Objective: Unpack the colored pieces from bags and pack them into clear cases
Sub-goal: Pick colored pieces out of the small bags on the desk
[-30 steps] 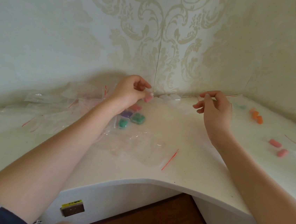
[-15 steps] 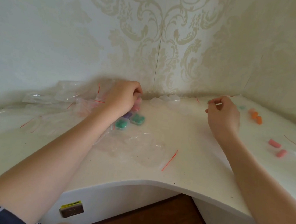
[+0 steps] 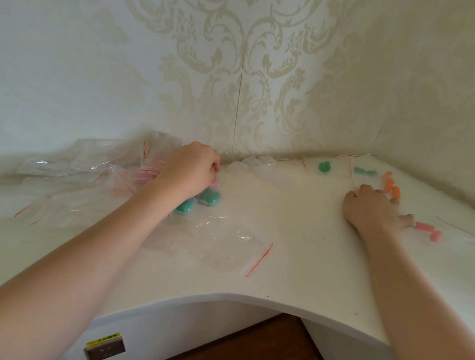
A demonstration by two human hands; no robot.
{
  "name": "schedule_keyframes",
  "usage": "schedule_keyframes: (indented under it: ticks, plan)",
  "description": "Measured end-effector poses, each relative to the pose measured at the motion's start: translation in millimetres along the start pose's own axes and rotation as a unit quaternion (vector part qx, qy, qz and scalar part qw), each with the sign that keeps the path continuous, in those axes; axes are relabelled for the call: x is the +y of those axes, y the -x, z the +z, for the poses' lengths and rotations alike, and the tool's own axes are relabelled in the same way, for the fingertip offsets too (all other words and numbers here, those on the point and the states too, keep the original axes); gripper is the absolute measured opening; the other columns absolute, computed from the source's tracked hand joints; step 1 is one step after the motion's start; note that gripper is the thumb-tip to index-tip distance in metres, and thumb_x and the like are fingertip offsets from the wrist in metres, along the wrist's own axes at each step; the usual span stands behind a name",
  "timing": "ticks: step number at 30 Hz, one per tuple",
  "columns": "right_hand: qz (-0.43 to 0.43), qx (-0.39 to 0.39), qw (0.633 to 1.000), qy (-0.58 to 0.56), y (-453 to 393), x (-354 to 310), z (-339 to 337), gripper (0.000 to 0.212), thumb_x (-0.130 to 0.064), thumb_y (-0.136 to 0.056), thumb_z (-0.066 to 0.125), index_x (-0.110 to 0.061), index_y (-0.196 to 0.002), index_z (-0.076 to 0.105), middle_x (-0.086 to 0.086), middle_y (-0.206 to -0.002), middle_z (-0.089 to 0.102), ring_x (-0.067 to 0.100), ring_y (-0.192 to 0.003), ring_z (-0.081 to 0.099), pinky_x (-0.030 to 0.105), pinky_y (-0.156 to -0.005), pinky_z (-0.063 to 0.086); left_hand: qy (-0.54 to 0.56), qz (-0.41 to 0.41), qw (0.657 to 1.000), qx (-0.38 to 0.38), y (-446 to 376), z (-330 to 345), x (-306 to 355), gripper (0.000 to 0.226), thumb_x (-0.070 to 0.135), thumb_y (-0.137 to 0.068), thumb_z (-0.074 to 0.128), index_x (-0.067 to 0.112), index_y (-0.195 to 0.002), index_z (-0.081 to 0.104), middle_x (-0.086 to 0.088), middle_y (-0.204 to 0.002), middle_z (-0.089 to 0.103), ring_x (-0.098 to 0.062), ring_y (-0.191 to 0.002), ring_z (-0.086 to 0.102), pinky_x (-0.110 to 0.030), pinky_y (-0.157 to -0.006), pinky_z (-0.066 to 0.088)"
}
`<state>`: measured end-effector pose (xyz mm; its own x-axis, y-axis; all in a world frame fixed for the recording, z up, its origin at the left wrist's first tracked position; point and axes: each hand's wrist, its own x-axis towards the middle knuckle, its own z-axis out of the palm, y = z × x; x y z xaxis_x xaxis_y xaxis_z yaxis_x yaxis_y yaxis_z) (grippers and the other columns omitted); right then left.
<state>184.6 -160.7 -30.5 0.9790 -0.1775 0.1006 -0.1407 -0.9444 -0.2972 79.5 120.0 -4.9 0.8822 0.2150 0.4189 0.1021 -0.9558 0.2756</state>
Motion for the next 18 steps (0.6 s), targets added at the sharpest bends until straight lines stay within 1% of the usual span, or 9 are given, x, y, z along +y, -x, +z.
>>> schedule_keyframes:
  ticks: [3, 7, 8, 10, 12, 14, 15, 16, 18]
  plan:
    - [-0.012, 0.074, 0.997, 0.001, 2.1, -1.6, -3.4, 0.037, -0.031, -0.097, 0.041, -0.013, -0.127, 0.053, 0.013, -0.142, 0.042, 0.028, -0.133, 0.031, 0.048, -0.104, 0.024, 0.002, 0.007, 1.000, 0.015, 0.5, 1.4, 2.7, 0.032, 0.002, -0.082, 0.045, 0.016, -0.088, 0.073, -0.006, -0.092, 0.071, -0.027, -0.084, 0.062, -0.029, -0.071, 0.046]
    - [-0.047, 0.136, 0.989, -0.019, 2.3, -4.5, -2.3, 0.024, -0.014, -0.094, 0.046, -0.012, -0.106, 0.067, 0.015, -0.121, 0.055, 0.030, -0.122, 0.043, 0.040, -0.090, 0.032, 0.013, 0.020, 0.999, 0.039, 4.3, 2.4, 12.1, 0.032, 0.003, -0.083, 0.045, 0.018, -0.088, 0.073, -0.007, -0.088, 0.070, -0.029, -0.084, 0.062, -0.033, -0.073, 0.048]
    - [-0.055, 0.150, 0.985, -0.063, 3.1, -6.7, -3.8, 0.024, -0.014, -0.093, 0.046, -0.011, -0.103, 0.067, 0.017, -0.117, 0.057, 0.032, -0.118, 0.046, 0.039, -0.087, 0.034, 0.045, 0.023, 0.997, 0.053, 5.8, 1.6, 17.1, 0.032, 0.003, -0.084, 0.047, 0.018, -0.088, 0.074, -0.006, -0.086, 0.071, -0.027, -0.083, 0.062, -0.032, -0.073, 0.048]
    - [-0.082, 0.182, 0.965, -0.171, 7.3, -15.0, -9.4, 0.022, -0.017, -0.092, 0.048, -0.011, -0.101, 0.067, 0.015, -0.109, 0.061, 0.034, -0.105, 0.053, 0.034, -0.076, 0.036, 0.169, 0.019, 0.983, 0.069, 7.6, 1.1, 32.1, 0.025, 0.003, -0.083, 0.053, 0.017, -0.086, 0.075, -0.003, -0.082, 0.072, -0.020, -0.078, 0.064, -0.027, -0.073, 0.049]
    - [-0.159, 0.221, 0.932, -0.239, 20.3, -29.4, -12.3, 0.016, -0.021, -0.089, 0.054, -0.013, -0.094, 0.066, 0.010, -0.102, 0.061, 0.030, -0.097, 0.054, 0.030, -0.069, 0.033, 0.352, -0.009, 0.935, 0.028, 9.1, 1.1, 49.7, 0.013, 0.008, -0.081, 0.063, 0.018, -0.081, 0.073, -0.003, -0.082, 0.072, -0.014, -0.076, 0.066, -0.020, -0.074, 0.051]
    - [-0.272, 0.221, 0.896, -0.273, 41.1, -46.8, -9.5, 0.008, -0.022, -0.086, 0.061, -0.014, -0.086, 0.064, 0.002, -0.090, 0.058, 0.022, -0.088, 0.051, 0.028, -0.065, 0.032, 0.523, -0.070, 0.847, -0.067, 14.1, 1.9, 65.5, 0.001, 0.014, -0.083, 0.069, 0.014, -0.081, 0.069, -0.007, -0.084, 0.071, -0.015, -0.077, 0.068, -0.025, -0.076, 0.056]
    - [-0.321, 0.201, 0.882, -0.280, 52.3, -54.8, -7.0, 0.006, -0.020, -0.085, 0.063, -0.014, -0.084, 0.063, -0.004, -0.083, 0.055, 0.016, -0.083, 0.048, 0.028, -0.062, 0.031, 0.567, -0.095, 0.811, -0.106, 17.1, 4.0, 71.2, 0.006, 0.016, -0.085, 0.069, 0.010, -0.084, 0.068, -0.009, -0.085, 0.070, -0.016, -0.077, 0.069, -0.028, -0.076, 0.058]
    - [-0.358, 0.176, 0.873, -0.281, 61.7, -60.9, -4.3, 0.004, -0.018, -0.084, 0.063, -0.014, -0.083, 0.062, -0.009, -0.078, 0.052, 0.009, -0.078, 0.043, 0.025, -0.058, 0.030, 0.581, -0.112, 0.797, -0.126, 19.6, 8.0, 74.0, 0.012, 0.018, -0.086, 0.068, 0.006, -0.087, 0.068, -0.009, -0.085, 0.070, -0.015, -0.077, 0.069, -0.027, -0.076, 0.058]
    - [-0.401, 0.146, 0.859, -0.284, 69.0, -66.8, 0.2, 0.002, -0.015, -0.084, 0.063, -0.015, -0.083, 0.064, -0.012, -0.074, 0.052, 0.004, -0.073, 0.038, 0.022, -0.057, 0.032, 0.603, -0.141, 0.777, -0.117, 24.0, 15.1, 75.1, 0.014, 0.017, -0.088, 0.065, 0.003, -0.087, 0.068, -0.008, -0.081, 0.071, -0.013, -0.073, 0.070, -0.023, -0.071, 0.058]
